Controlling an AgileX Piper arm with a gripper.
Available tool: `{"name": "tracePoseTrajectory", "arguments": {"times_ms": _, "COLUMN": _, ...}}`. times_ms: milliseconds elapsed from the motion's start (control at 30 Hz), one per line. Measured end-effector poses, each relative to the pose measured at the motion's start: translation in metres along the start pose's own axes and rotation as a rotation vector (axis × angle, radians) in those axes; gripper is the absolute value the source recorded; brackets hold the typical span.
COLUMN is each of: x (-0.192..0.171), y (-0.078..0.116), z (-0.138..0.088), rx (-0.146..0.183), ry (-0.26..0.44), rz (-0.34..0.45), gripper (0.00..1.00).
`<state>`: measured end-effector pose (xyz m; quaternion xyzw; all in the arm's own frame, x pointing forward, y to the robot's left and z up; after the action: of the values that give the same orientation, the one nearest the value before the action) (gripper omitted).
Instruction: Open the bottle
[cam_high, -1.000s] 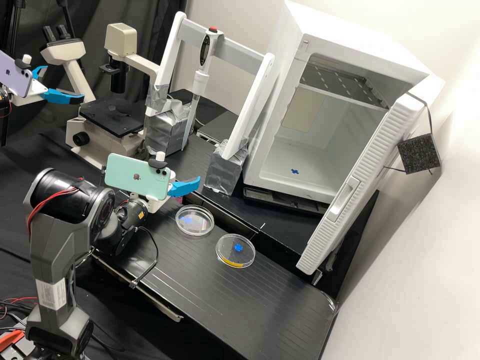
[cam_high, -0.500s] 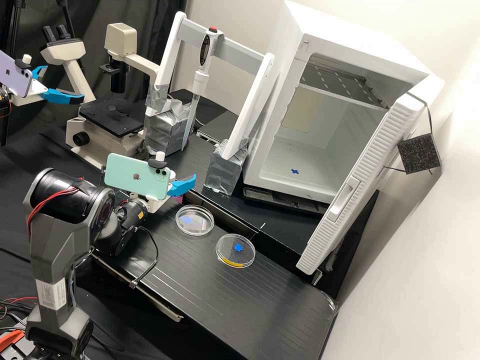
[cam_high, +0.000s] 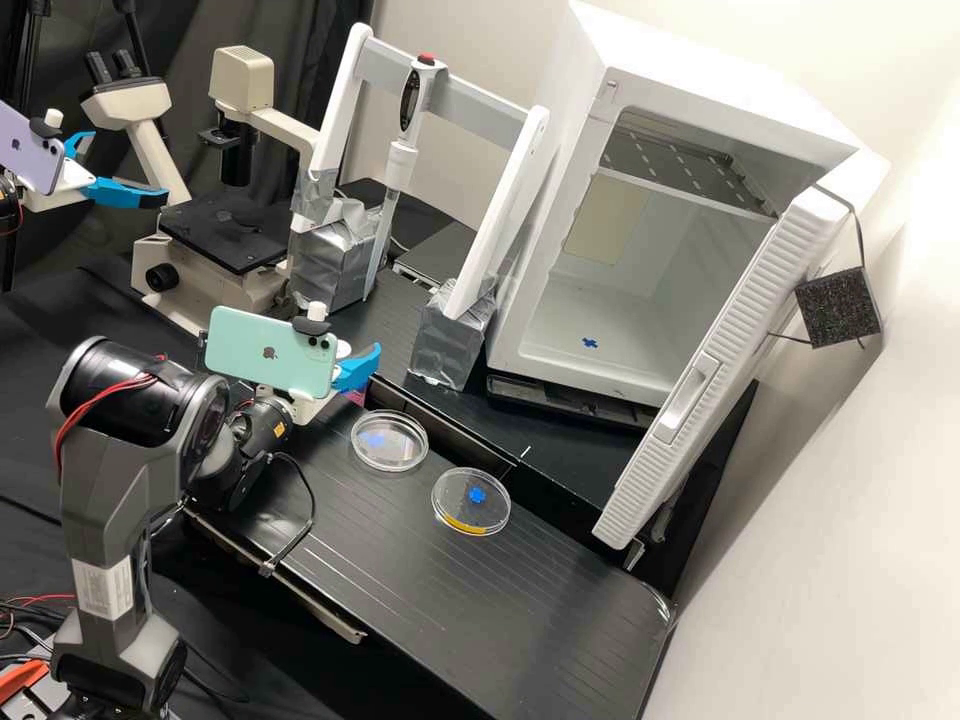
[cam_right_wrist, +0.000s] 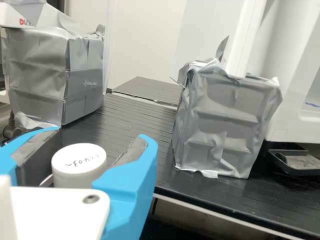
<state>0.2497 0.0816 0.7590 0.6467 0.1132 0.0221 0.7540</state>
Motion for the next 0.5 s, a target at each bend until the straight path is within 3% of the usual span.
{"name": "tracePoseTrajectory", "arguments": {"times_ms": 500, "x": -0.0022, "y": -0.0013, "z": -0.0014, "rx": -0.001, "ry": 0.013, "rz": 0.005, "gripper": 0.0}}
